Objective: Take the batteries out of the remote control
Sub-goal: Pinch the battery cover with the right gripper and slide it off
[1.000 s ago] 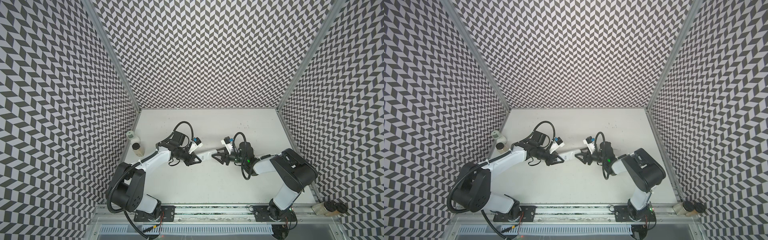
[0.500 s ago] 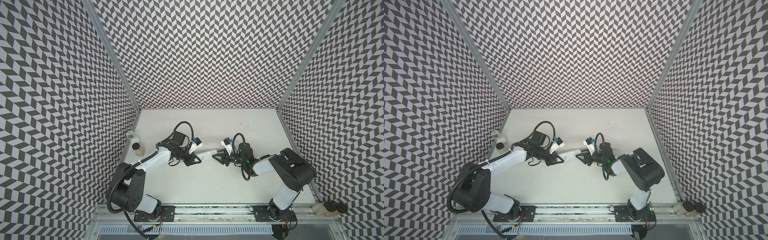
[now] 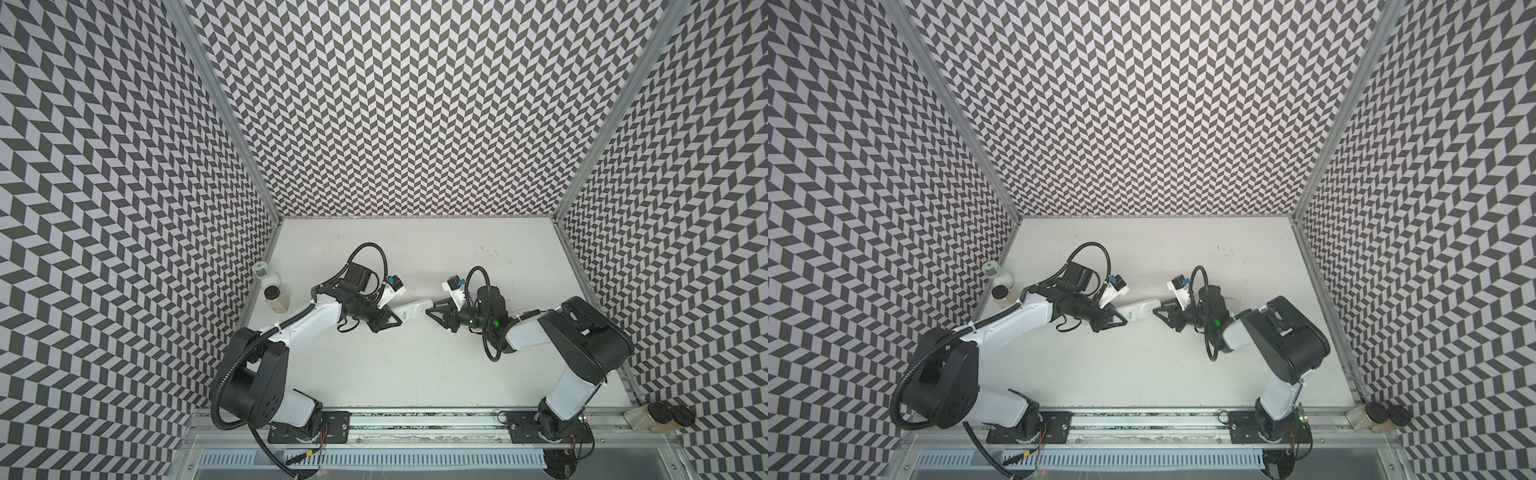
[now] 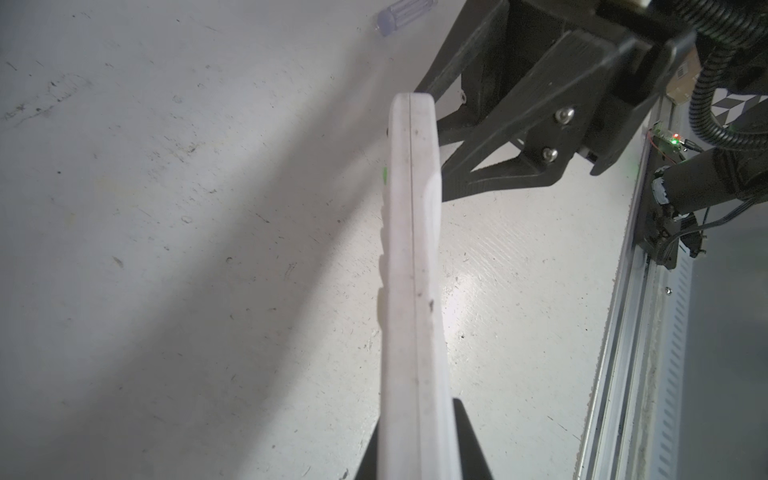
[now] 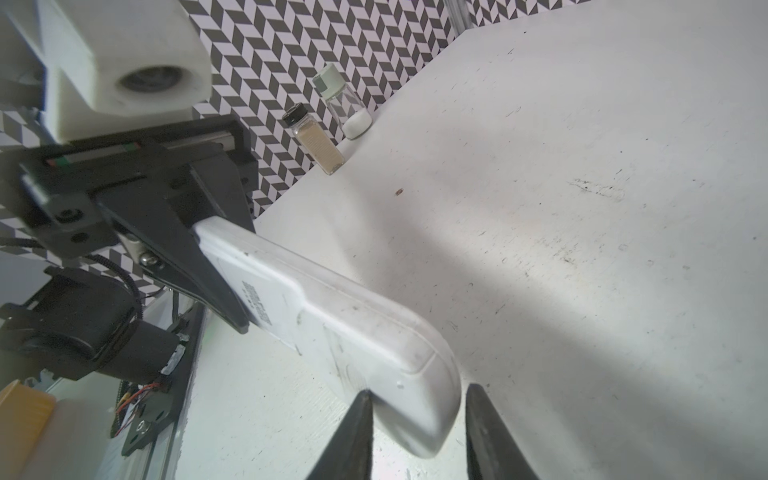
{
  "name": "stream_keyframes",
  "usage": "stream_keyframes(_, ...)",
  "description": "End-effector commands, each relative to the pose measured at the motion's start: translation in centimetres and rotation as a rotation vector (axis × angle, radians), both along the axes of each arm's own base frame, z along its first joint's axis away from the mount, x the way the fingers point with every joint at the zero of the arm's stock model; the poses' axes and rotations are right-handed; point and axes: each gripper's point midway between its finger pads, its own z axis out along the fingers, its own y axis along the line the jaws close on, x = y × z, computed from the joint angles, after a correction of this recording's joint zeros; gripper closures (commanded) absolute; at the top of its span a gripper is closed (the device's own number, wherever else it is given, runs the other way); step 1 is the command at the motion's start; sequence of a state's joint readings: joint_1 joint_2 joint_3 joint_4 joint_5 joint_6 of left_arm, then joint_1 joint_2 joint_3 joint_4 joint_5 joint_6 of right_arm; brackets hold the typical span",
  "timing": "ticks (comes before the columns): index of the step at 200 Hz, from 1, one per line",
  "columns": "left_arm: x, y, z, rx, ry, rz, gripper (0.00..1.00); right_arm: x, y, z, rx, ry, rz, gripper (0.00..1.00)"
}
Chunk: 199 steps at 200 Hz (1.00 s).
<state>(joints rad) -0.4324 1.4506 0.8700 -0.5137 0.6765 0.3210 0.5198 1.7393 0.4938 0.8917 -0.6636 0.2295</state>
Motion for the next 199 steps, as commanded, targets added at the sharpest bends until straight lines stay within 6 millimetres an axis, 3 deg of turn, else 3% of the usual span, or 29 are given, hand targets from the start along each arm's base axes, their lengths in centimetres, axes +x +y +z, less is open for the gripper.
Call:
stream_keyframes(1, -0.3, -1.2, 2.5, -0.080, -0.045, -0.063, 1.00, -0.4, 0.9, 2.3, 0.042, -0.079, 0.039, 0.47)
stream_keyframes(33, -0.8, -1.5, 3.0, -0.099, -0.045, -0.092, 1.00, 0.0, 1.3, 2.6, 0.057, -0.070, 0.040, 0.45)
stream_keyframes(80, -0.9, -1.6, 2.9, -0.092, -0.044, -0.092, 1.00, -0.3, 1.3, 3.0, 0.060, -0.087, 0.053, 0.66)
stream_keyframes(101, -0.7, -1.5, 2.6, -0.083, -0.048, -0.088, 1.00, -0.5, 1.2, 2.9, 0.050, -0.099, 0.055, 0.70)
stream_keyframes(125, -0.5, -1.4, 2.6, -0.072, -0.048, -0.072, 1.00, -0.5, 1.0, 2.8, 0.045, -0.088, 0.046, 0.69)
stream_keyframes(157, 0.6, -0.7, 1.4, -0.017, -0.058, -0.004, 1.00, -0.8, 1.0, 2.8, 0.038, -0.078, 0.053, 0.56)
stream_keyframes(199, 1.4, -0.5, 1.2, 0.002, -0.059, 0.038, 1.00, -1.5, 0.8, 3.1, 0.035, -0.078, 0.067, 0.59)
